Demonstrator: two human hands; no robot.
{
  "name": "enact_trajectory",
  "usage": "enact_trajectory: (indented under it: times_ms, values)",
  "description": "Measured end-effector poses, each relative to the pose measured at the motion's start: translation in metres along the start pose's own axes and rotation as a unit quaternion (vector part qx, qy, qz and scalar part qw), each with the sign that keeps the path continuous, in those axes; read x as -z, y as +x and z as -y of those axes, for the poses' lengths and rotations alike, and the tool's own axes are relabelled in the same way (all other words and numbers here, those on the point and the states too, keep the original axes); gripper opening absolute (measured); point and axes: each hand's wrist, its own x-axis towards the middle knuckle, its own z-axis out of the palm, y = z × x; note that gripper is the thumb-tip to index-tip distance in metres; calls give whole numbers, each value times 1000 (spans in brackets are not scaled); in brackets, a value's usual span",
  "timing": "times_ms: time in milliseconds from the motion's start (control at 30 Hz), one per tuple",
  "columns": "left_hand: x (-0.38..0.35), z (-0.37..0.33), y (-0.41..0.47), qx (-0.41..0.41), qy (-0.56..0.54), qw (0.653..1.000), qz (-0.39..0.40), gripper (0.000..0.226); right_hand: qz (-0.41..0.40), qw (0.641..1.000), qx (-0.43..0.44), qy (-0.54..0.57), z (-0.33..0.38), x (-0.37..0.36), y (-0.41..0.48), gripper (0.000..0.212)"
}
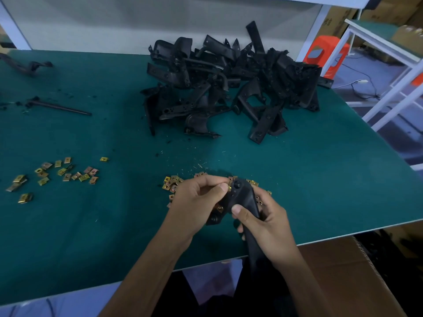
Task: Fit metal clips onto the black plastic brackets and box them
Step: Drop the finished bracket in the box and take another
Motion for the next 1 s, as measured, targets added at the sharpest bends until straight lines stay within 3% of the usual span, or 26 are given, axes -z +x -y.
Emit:
enact_trajectory:
  times_ms: [133,267,500,800,900,1000]
  values:
    - [-6,3,-3,-5,41,999,17,15,-13,1000,8,-4,0,0,0,42]
    - [-5,6,-7,-29,84,995,40,32,-26,1000,10,-6,0,-2,-1,41]
    - [-10,15,-16,-69,195,977,-55,30,-24,1000,2,-14,-2,-1,-3,46]
    - [-6,3,-13,-128,208,961,-125,22,-5,1000,-23,18,-1,-2,-18,40]
    - [-10,0,-21,-127,218,963,-97,21,-1,998,-53,40,-2,-3,-41,38]
    - [-26,0,-35,-116,244,963,-20,26,-69,994,-55,68,-6,6,-71,37]
